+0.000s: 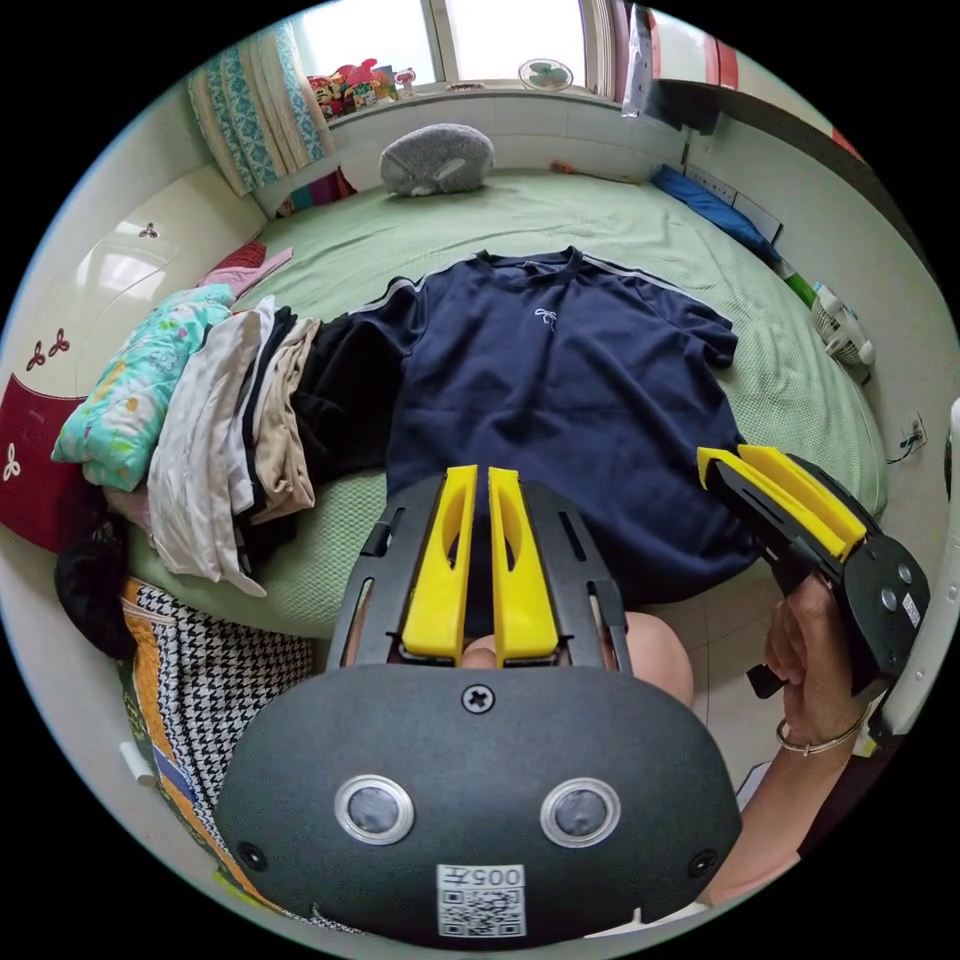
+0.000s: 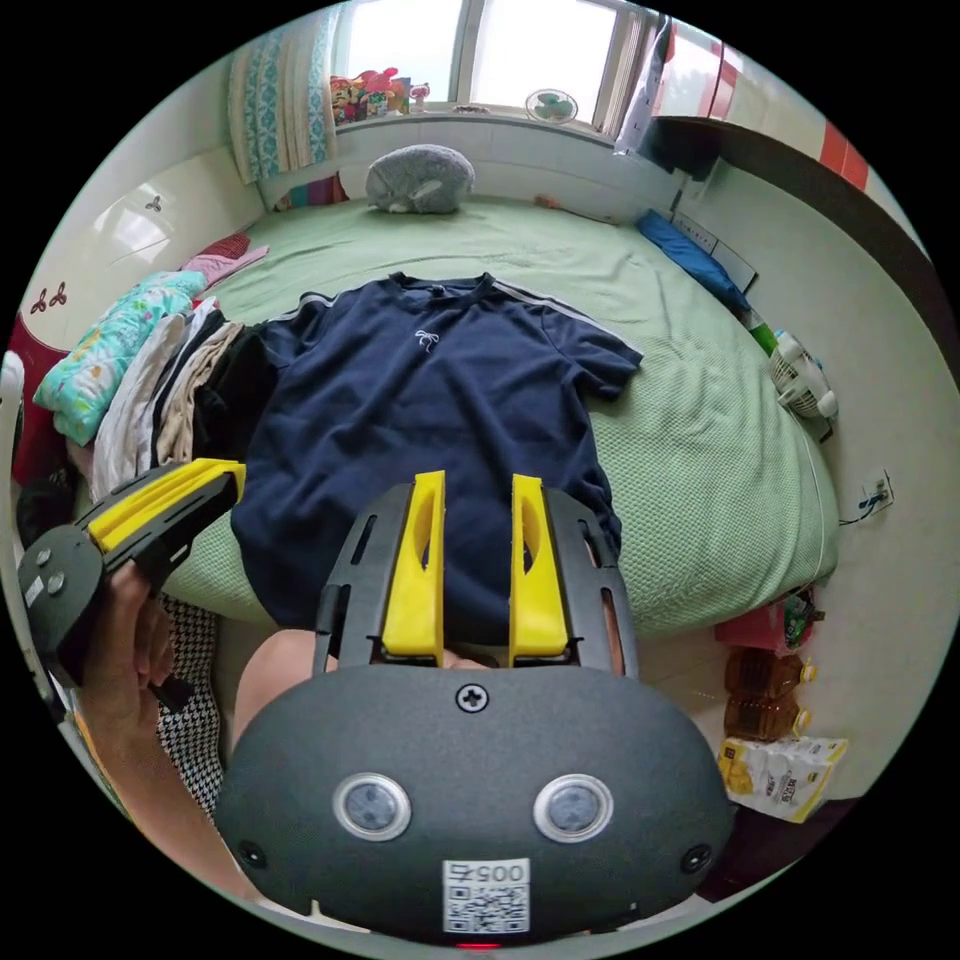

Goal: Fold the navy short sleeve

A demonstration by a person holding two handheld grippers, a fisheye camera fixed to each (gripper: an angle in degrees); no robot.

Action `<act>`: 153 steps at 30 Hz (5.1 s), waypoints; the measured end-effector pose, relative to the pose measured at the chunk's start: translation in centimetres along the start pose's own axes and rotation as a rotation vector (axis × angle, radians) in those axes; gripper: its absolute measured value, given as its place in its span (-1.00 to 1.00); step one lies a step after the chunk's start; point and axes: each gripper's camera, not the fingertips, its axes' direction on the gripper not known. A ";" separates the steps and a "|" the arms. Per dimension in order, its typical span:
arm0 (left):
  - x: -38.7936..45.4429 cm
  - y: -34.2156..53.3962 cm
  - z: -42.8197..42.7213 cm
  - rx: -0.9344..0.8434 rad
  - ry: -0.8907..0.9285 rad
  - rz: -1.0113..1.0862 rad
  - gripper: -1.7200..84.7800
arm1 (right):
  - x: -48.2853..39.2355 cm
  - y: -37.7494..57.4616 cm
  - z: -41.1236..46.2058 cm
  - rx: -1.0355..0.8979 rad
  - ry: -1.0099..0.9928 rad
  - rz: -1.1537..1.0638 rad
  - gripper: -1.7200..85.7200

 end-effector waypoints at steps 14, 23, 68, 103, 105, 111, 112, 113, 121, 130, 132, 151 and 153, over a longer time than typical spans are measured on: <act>0.9 -1.9 4.2 -0.058 -0.009 0.008 -0.85 | 3.7 -0.4 3.4 -0.005 0.006 0.007 -0.78; 2.7 -1.6 4.8 -0.064 0.003 0.040 -0.86 | 9.5 1.4 3.8 -0.002 0.056 0.038 -0.78; 0.9 -3.3 13.8 -0.049 -0.033 0.052 -0.86 | 18.0 1.1 15.4 -0.203 0.143 0.128 -0.96; -29.4 -17.5 32.7 0.073 0.045 -0.295 -0.80 | -37.5 -42.0 30.1 0.014 -0.331 -0.969 -0.79; -30.3 -17.9 34.8 0.036 0.060 -0.276 -0.80 | -40.4 -42.6 31.9 0.000 -0.307 -1.030 -0.79; -31.9 -19.1 39.7 -0.027 0.085 -0.264 -0.79 | -46.2 -43.2 36.2 -0.066 -0.250 -1.167 -0.79; -31.9 -19.2 40.0 -0.029 0.080 -0.259 -0.80 | -46.7 -43.2 36.6 -0.071 -0.239 -1.179 -0.79; -31.9 -19.3 40.8 -0.044 0.064 -0.248 -0.80 | -47.7 -43.2 37.4 -0.081 -0.216 -1.198 -0.79; -33.3 -19.5 44.3 -0.056 0.076 -0.278 -0.90 | -51.4 -43.5 41.4 -0.106 -0.181 -1.235 -0.86; -34.6 -19.2 43.6 0.003 0.088 -0.294 -0.96 | -48.5 -45.6 39.5 0.005 -0.274 -1.177 -0.98; -34.5 -19.0 42.7 0.032 0.070 -0.294 -0.96 | -46.4 -46.0 38.2 0.047 -0.293 -1.155 -0.99; -28.9 -20.7 42.0 0.093 0.101 -0.152 -0.97 | -24.6 -45.1 46.1 -0.009 -0.315 -0.854 -0.98; -28.4 -21.0 42.5 0.080 0.085 -0.147 -0.97 | -23.6 -45.2 47.5 -0.030 -0.262 -0.837 -0.96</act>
